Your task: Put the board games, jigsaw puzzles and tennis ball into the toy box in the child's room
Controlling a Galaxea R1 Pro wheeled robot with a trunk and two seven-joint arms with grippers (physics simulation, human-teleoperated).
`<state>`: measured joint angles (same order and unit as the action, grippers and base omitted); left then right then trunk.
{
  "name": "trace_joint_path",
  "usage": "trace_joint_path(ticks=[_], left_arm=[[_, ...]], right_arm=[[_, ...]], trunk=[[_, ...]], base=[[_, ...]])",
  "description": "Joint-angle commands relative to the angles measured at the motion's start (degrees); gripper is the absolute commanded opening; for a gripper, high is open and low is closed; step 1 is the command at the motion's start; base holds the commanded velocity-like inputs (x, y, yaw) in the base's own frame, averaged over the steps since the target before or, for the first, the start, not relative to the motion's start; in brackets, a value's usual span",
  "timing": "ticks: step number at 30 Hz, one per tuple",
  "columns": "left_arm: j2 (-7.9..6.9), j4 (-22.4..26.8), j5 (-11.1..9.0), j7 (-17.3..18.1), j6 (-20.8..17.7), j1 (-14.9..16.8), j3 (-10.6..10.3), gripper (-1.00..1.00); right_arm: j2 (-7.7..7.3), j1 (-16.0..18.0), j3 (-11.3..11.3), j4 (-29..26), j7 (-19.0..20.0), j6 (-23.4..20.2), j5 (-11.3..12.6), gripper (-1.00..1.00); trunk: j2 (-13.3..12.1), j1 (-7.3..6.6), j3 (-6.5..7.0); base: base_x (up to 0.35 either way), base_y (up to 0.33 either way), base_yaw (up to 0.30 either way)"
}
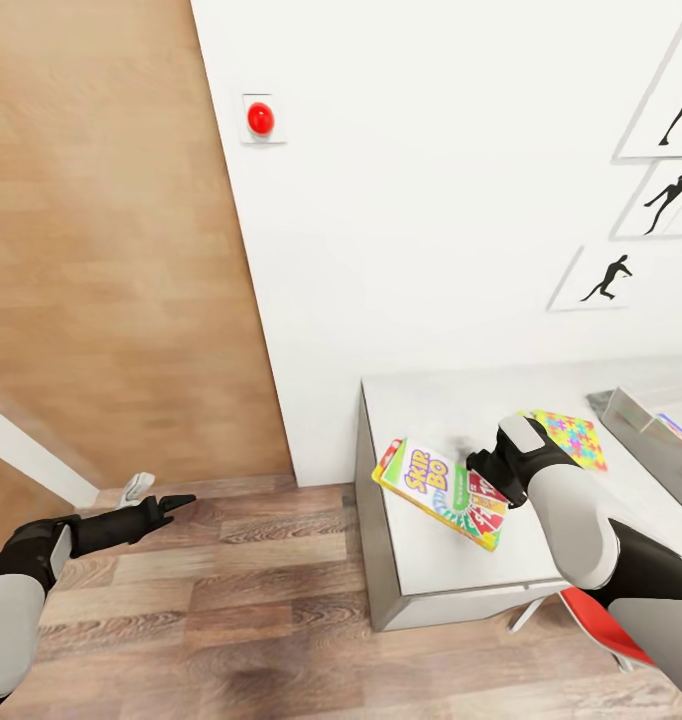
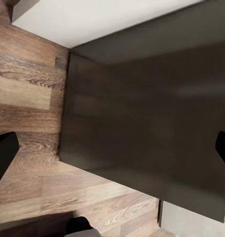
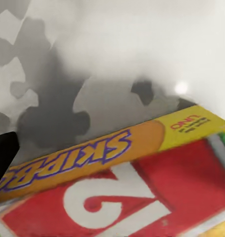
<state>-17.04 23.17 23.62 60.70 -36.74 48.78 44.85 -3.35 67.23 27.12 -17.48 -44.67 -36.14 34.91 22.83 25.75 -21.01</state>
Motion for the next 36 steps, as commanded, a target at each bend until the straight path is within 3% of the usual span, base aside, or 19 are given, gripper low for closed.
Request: trace_joint_path(ticks=[1, 21, 36], left_arm=[[0.05, 0.0, 0.6, 0.4, -0.4, 0.1, 0.5, 1.00], [0.08, 0.0, 0.5, 0.4, -0.4, 0.1, 0.4, 1.00], [0.21, 0.0, 0.6, 0.3, -0.4, 0.1, 0.4, 1.00]], right_arm=[[0.01, 0.0, 0.1, 2.4, -0.4, -0.2, 1.0, 1.00], [-0.06, 0.0, 0.1, 2.4, -0.4, -0.2, 1.1, 1.00], [-0.07, 0.0, 0.1, 2.4, -0.4, -0.2, 1.1, 1.00]], trunk=[[0.1, 0.04, -0.11], [0.1, 0.04, -0.11], [0.1, 0.04, -0.11]], base=[[-0.059, 0.052, 0.000], [-0.071, 0.033, 0.000], [0.024, 0.047, 0.000]])
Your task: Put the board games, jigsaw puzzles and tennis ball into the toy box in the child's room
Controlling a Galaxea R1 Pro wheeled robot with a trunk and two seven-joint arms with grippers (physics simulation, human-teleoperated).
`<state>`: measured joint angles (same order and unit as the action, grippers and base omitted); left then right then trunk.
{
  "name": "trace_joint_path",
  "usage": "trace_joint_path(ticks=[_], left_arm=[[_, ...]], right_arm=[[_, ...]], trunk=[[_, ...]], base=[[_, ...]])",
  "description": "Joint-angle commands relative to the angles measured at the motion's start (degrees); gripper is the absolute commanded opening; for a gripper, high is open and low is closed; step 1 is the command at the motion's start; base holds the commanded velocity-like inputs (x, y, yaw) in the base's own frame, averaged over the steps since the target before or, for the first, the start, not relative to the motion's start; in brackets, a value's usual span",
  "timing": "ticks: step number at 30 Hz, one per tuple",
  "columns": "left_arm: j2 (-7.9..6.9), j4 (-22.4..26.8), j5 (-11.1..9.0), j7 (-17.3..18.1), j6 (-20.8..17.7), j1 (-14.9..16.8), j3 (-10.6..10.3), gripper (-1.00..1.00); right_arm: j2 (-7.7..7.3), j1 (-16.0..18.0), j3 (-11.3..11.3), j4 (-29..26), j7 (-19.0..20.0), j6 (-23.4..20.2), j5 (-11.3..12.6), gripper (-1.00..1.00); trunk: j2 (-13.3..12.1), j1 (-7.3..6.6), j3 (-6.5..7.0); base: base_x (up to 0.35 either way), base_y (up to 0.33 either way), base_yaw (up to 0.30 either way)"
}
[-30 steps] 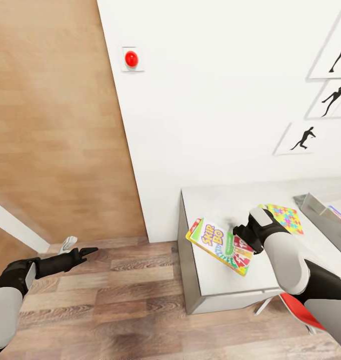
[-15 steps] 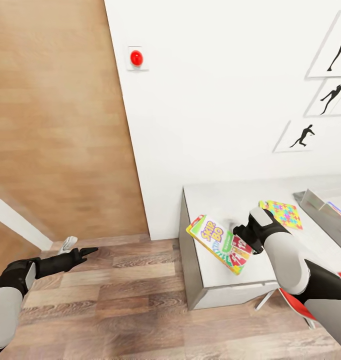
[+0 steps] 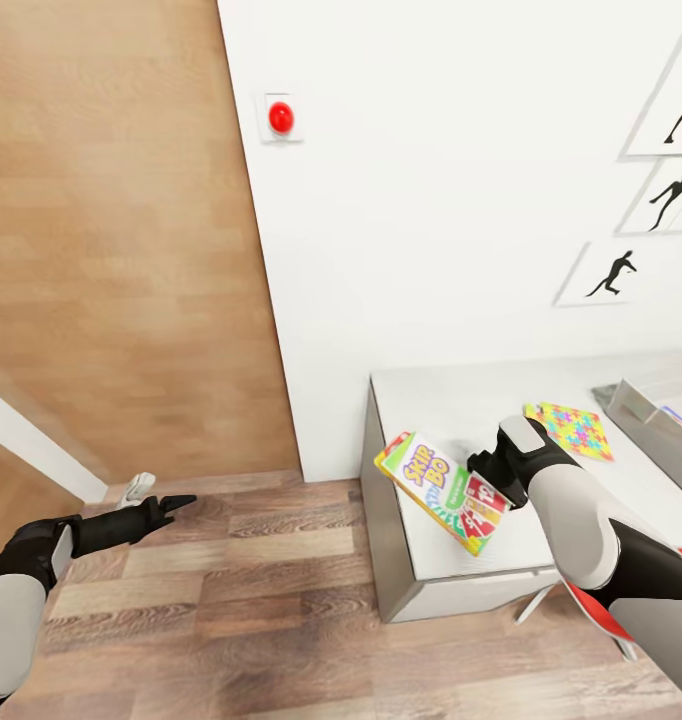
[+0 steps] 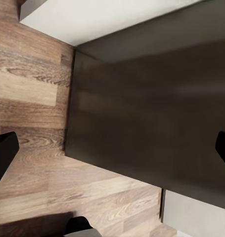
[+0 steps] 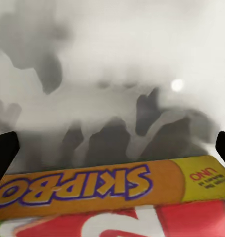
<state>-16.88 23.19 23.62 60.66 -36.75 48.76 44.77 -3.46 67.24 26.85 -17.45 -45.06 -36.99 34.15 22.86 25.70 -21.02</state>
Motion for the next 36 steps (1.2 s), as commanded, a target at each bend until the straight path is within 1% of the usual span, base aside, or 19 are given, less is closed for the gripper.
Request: trace_joint_path(ticks=[1, 16, 36], left_arm=[[0.07, 0.0, 0.6, 0.4, -0.4, 0.1, 0.5, 1.00], [0.10, 0.0, 0.6, 0.3, -0.4, 0.1, 0.5, 1.00], [0.10, 0.0, 0.6, 0.3, -0.4, 0.1, 0.5, 1.00]], right_arm=[[0.04, 0.0, 0.4, 2.3, 0.0, 0.6, 1.9, 1.00], [0.04, 0.0, 0.4, 2.3, 0.0, 0.6, 1.9, 1.00], [0.04, 0.0, 0.4, 2.3, 0.0, 0.6, 1.9, 1.00]], trunk=[[0.1, 0.08, -0.11], [0.1, 0.08, -0.11], [0.1, 0.08, -0.11]], base=[[0.143, 0.048, 0.000], [0.031, 0.035, 0.000], [-0.013, 0.102, 0.000]])
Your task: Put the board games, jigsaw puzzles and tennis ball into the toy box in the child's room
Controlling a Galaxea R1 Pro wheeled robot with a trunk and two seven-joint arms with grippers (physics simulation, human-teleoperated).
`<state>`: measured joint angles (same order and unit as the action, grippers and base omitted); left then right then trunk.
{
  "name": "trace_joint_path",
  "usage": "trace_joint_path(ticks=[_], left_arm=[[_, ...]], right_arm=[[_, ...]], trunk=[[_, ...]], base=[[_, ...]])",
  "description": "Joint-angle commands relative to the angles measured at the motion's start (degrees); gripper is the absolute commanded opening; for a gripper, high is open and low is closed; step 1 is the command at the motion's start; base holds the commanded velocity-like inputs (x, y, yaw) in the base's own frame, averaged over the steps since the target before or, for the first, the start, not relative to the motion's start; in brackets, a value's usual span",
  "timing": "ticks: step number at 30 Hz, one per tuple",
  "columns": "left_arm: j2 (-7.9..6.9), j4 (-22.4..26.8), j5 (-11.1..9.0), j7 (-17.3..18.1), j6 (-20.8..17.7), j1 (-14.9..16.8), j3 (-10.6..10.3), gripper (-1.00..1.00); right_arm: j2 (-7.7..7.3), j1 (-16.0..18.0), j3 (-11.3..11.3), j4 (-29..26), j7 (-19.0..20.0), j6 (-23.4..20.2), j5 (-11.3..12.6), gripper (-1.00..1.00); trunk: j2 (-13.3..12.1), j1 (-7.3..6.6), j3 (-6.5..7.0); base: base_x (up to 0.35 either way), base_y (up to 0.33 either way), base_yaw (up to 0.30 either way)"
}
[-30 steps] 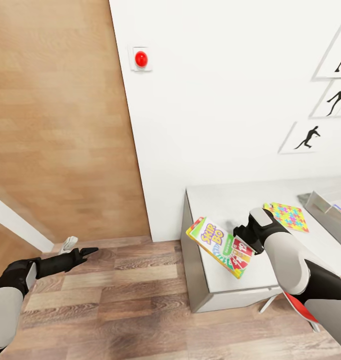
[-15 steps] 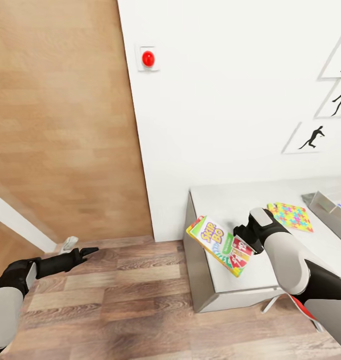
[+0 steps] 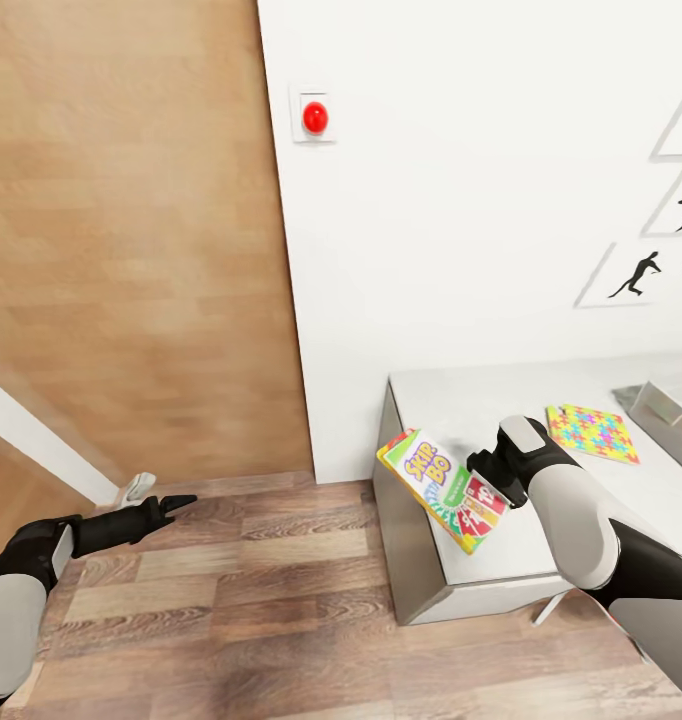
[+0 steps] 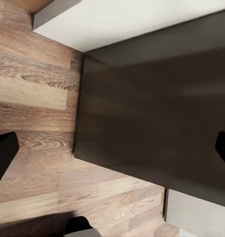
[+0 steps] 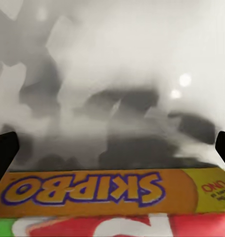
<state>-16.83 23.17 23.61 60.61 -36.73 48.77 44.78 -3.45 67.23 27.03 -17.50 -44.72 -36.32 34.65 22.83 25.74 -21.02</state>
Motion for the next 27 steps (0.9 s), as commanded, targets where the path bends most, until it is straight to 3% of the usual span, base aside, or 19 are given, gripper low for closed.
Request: trace_joint_path(ticks=[1, 8, 15, 27], left_arm=[[0.04, 0.0, 0.6, 0.4, -0.4, 0.1, 0.5, 1.00], [0.06, 0.0, 0.6, 0.3, -0.3, 0.1, 0.4, 1.00], [0.13, 0.0, 0.6, 0.2, -0.2, 0.1, 0.4, 1.00], [0.22, 0.0, 0.6, 0.3, -0.1, 0.1, 0.4, 1.00]], right_arm=[[0.02, 0.0, 0.2, 2.4, -0.4, -0.1, 1.4, 1.00], [-0.04, 0.0, 0.2, 2.4, -0.4, -0.1, 1.4, 1.00], [-1.76, 0.0, 0.2, 2.4, -0.4, -0.1, 1.6, 1.00], [-1.99, 0.0, 0.2, 2.0, -0.3, -0.2, 1.5, 1.00]], trunk=[[0.1, 0.05, -0.11], [0.1, 0.05, -0.11], [0.1, 0.05, -0.11], [0.1, 0.05, -0.11]], base=[[0.000, 0.015, 0.000], [0.000, 0.040, 0.000], [0.000, -0.186, 0.000], [0.000, -0.024, 0.000]])
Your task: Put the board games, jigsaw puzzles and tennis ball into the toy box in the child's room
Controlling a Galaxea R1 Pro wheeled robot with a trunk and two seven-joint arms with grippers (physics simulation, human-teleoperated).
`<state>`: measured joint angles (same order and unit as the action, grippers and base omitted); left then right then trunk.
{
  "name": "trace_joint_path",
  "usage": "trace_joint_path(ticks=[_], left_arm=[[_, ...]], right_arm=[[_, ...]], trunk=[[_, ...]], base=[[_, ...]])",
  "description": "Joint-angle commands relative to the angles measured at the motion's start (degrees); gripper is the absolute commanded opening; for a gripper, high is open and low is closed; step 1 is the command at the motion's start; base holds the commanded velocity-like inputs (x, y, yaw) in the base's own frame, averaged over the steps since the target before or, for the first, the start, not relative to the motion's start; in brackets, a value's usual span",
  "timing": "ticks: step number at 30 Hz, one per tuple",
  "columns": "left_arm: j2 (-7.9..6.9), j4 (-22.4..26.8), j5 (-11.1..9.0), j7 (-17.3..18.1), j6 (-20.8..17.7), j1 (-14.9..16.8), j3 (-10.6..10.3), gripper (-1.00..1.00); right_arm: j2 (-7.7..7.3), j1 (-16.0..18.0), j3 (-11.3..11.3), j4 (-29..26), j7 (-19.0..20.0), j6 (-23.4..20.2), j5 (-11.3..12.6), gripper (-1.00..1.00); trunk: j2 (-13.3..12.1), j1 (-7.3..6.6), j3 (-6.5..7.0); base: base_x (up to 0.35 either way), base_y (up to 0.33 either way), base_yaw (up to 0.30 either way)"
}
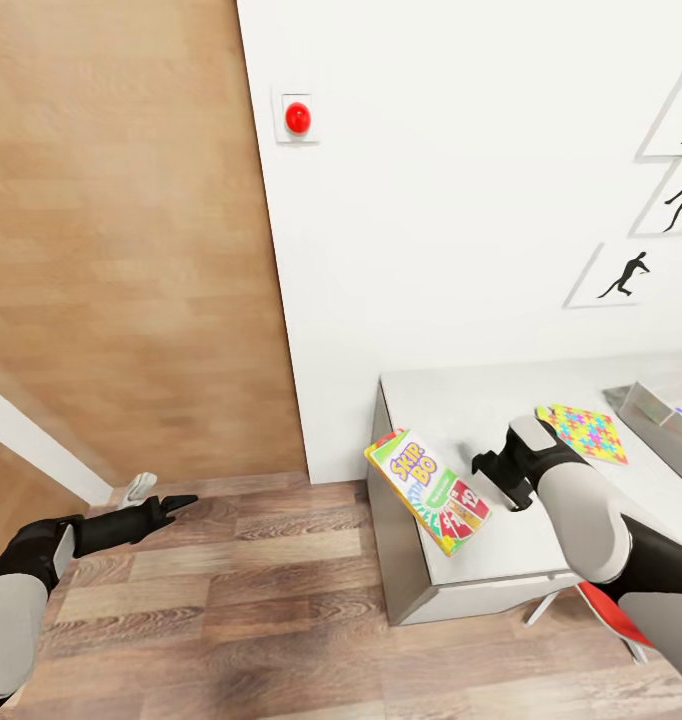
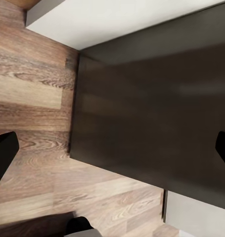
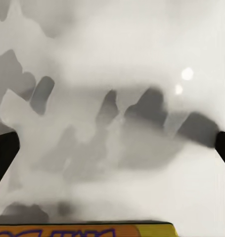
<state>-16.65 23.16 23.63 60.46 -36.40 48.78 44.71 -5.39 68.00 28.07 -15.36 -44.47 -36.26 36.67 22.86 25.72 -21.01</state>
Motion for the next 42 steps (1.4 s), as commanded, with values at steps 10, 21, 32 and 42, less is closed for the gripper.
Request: trace_joint_path(ticks=[10, 21, 32, 42], left_arm=[[0.04, 0.0, 0.5, 0.2, -0.5, 0.1, 0.5, 1.00], [0.04, 0.0, 0.5, 0.2, -0.4, 0.1, 0.5, 1.00], [0.04, 0.0, 0.5, 0.1, -0.4, 0.1, 0.5, 1.00], [0.04, 0.0, 0.5, 0.1, -0.4, 0.1, 0.5, 1.00]], right_arm=[[0.16, -0.8, -0.8, -13.3, 0.1, -6.5, -0.5, 1.00], [0.93, -0.8, -0.9, -28.1, 0.0, -16.1, -0.4, 1.00], [1.93, -2.6, -1.1, -36.6, 0.1, -23.1, -0.2, 1.00], [2.45, -11.6, -4.8, -52.1, 0.3, -23.7, 12.2, 1.00]], trunk=[[0.1, 0.06, -0.12], [0.1, 0.06, -0.12], [0.1, 0.06, -0.12], [0.1, 0.06, -0.12]], base=[[0.000, 0.000, 0.000], [0.000, 0.000, 0.000], [0.000, 0.000, 0.000], [0.000, 0.000, 0.000]])
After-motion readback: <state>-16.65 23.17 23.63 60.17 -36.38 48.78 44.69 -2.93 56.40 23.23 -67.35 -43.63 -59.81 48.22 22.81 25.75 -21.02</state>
